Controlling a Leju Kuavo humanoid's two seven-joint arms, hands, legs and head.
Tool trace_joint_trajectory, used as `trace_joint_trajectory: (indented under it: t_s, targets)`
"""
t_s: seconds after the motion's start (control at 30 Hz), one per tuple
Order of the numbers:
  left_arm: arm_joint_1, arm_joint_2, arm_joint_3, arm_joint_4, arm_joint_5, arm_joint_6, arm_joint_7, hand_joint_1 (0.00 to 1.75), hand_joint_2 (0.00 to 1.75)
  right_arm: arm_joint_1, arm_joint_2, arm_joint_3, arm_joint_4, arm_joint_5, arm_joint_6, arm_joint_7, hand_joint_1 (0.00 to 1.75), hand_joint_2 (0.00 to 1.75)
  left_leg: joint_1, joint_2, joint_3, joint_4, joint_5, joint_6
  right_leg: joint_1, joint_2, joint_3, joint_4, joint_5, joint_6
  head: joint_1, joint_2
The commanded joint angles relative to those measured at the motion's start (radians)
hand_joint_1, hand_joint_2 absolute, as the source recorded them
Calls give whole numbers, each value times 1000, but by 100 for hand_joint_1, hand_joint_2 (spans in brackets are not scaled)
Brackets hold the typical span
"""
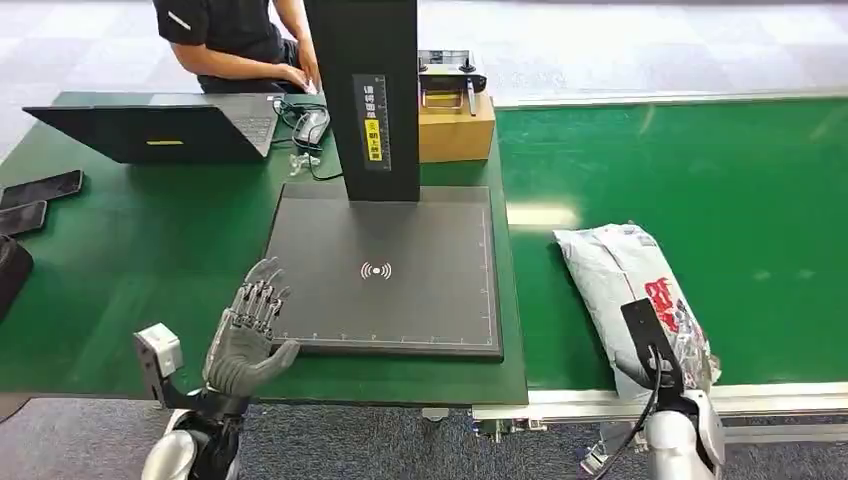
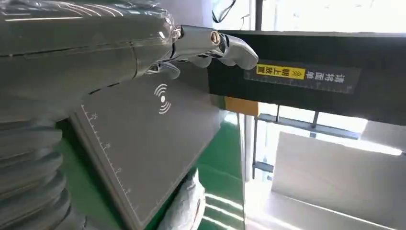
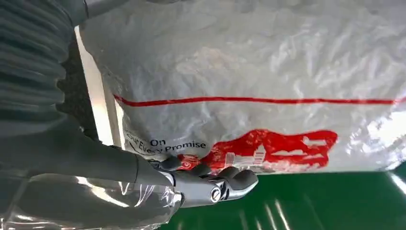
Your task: Moved the parcel from conveyor to table for the left to box.
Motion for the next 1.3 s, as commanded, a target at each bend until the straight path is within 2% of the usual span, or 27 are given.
trace_joint_trajectory:
  t_s: [0.03,0.17,0.23,0.43,0.53,0.57,0.6,0.63,1.2,1.23,1.3]
  targets:
    - [13,-2,22,-9,-1,5,11,0,175,-6,-20,44,56,84,-33,91,0,175,0,0,1,-1,0,-2,0,1,1,-1,0,2,0,0]
    - [13,-2,22,-9,-1,5,11,0,175,-6,-20,44,56,84,-33,91,0,175,0,-1,3,-3,1,-3,0,1,3,-2,1,3,0,0]
    - [13,-3,22,-9,-1,6,15,0,175,4,-26,52,47,161,-59,154,0,175,1,-1,2,-1,0,-2,0,1,2,-2,0,2,0,0]
    - [9,6,20,5,3,9,18,0,175,22,-10,53,42,171,45,177,0,175,0,-2,4,-3,1,-4,-1,-1,4,-3,0,4,0,0]
    - [7,11,16,16,8,12,15,0,175,9,-18,69,89,106,97,136,0,175,0,-1,3,-2,0,-2,0,0,2,-2,0,2,0,0]
    - [6,13,14,20,11,14,13,0,175,3,-25,82,111,91,110,127,28,175,0,-1,2,-2,0,-2,0,0,2,-2,0,2,0,0]
    - [7,14,12,21,13,16,11,0,175,0,-27,87,122,59,119,109,154,175,0,-1,2,-2,1,-2,0,0,2,-2,0,2,0,0]
    - [7,15,11,21,14,18,10,0,175,0,-32,99,130,53,123,105,171,175,1,0,4,-3,1,-3,0,1,3,-3,1,2,0,0]
    - [23,11,18,-8,19,16,19,0,175,19,-32,126,111,-11,146,80,175,175,1,-1,7,-2,1,-3,1,0,7,-3,1,2,0,0]
    - [28,9,20,-14,19,15,22,0,175,17,-24,120,98,-19,103,48,175,175,1,0,7,-2,1,-2,1,1,7,-2,1,2,0,0]
    - [30,8,20,-14,19,15,22,0,175,12,-22,122,96,-20,104,49,175,175,1,0,7,-2,1,-3,1,1,7,-2,1,2,0,0]
